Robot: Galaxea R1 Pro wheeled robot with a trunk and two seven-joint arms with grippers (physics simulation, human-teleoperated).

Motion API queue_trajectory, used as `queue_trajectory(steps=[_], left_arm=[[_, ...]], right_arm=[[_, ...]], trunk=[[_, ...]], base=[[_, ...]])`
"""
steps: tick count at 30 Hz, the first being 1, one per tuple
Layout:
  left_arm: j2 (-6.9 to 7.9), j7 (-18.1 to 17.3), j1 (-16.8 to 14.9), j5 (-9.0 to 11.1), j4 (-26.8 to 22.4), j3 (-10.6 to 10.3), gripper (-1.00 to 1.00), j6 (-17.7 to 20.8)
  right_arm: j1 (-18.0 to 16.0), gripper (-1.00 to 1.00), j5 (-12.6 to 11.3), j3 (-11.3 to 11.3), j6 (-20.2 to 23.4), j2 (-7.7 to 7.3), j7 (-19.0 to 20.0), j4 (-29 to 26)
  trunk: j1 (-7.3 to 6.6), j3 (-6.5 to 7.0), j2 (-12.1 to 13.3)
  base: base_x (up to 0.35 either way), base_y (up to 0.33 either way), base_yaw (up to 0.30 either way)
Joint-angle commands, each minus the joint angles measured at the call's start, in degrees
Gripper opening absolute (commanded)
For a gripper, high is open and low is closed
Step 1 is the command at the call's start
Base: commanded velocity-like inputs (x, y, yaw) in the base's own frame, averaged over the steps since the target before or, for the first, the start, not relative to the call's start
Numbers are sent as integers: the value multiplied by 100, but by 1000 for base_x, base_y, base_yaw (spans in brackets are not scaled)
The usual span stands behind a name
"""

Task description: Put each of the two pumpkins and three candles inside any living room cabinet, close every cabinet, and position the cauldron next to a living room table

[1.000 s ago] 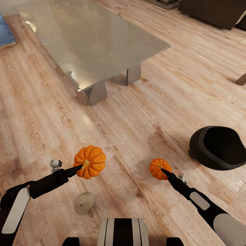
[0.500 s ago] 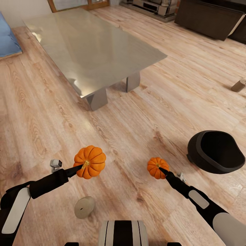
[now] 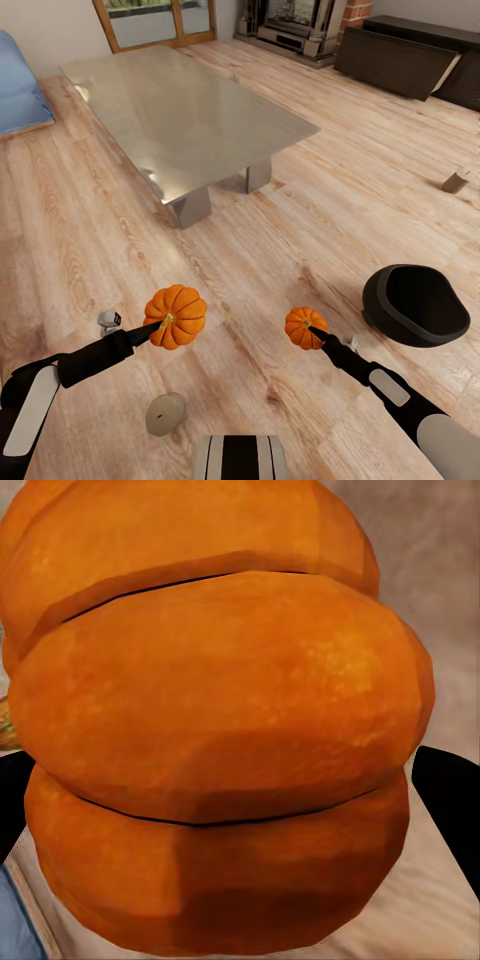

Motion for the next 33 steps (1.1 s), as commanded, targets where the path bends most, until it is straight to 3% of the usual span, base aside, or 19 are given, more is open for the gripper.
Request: queue_trajectory(steps=[1,8,17,33], left_arm=[[0,-16,-5,-11,0,3,-100,21],[0,-15,-7,-27,0,3,-100,20],[0,-22,-4,2,0,3,-100,22],[0,-22,-5,-16,0,3,-100,20]], right_arm=[[-3,-100,-60,30,24,-12,9,2],[-3,-100,-72,8,376,-2,9,9],[-3,-100,-79,12,453,6,-31,9],[-3,-100,-84,4,630,8,0,9]], trunk=[[-3,19,0],[-21,175,10],[-21,175,10],[-21,175,10]], base=[[0,0,0],[0,0,0],[-9,0,0],[-299,0,0]])
